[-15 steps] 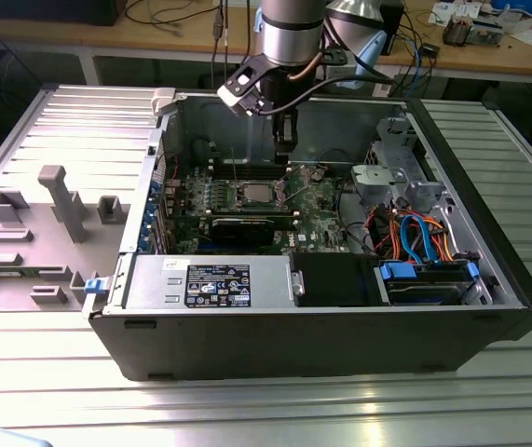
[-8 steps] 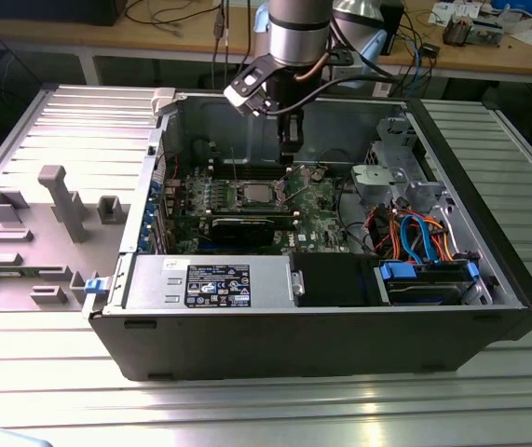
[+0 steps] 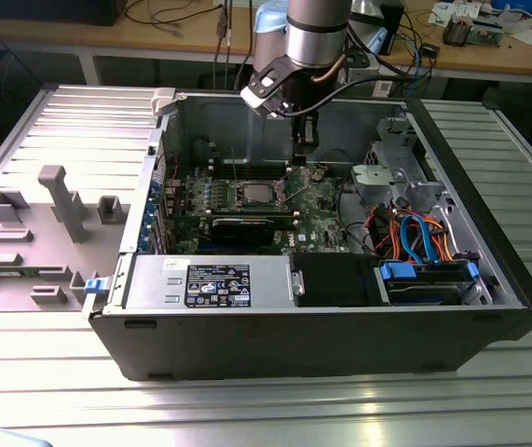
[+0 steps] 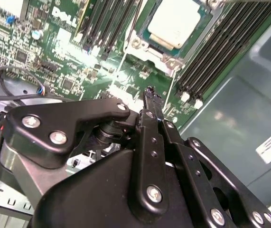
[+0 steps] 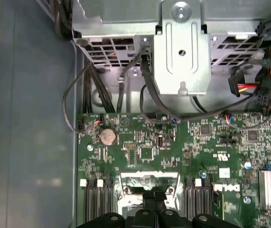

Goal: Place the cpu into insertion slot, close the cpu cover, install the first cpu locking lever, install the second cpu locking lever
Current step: 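Close the cpu cover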

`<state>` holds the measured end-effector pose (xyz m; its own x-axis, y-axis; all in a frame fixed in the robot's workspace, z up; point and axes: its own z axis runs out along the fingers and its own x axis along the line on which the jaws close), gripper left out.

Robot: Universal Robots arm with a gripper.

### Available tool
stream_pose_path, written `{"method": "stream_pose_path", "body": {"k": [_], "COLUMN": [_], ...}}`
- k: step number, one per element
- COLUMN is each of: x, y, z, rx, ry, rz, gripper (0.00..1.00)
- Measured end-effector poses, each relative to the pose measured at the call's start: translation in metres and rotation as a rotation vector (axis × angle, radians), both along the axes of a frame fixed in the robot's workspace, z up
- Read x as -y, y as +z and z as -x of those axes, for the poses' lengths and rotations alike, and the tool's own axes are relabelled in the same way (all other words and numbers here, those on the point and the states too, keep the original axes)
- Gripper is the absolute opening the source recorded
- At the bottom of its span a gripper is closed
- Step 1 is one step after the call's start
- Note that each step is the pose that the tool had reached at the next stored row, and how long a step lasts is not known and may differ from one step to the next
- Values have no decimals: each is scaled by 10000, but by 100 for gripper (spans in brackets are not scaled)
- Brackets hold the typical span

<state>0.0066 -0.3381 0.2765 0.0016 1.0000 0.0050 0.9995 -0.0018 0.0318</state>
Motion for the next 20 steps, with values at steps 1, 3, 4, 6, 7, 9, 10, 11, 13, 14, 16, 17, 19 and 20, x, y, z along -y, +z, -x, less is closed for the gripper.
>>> {"method": "stream_pose_path", "body": {"k": [1, 3, 4, 6, 7, 9, 10, 11, 13, 14, 16, 17, 19, 20], "x": [0, 0, 0, 0, 0, 0, 0, 0, 0, 0, 0, 0, 0, 0], "y": [-2, -4, -4, -5, -5, -5, -5, -5, -5, -5, -5, -5, -5, -5], "z": [-25, -59, -61, -60, -62, -64, -64, -64, -67, -70, -70, -70, -71, -71], "rx": [-18, -58, -59, -59, -58, -58, -58, -58, -58, -58, -59, -58, -59, -58], "ry": [0, 2, 2, 0, 1, 1, 2, 1, 2, 2, 2, 1, 1, 1], "rz": [0, 2, 2, 0, 0, 0, 0, 0, 0, 0, 0, 0, 0, 0], "gripper": [11, 11, 11, 11, 11, 11, 11, 11, 11, 11, 11, 11, 11, 11]}}
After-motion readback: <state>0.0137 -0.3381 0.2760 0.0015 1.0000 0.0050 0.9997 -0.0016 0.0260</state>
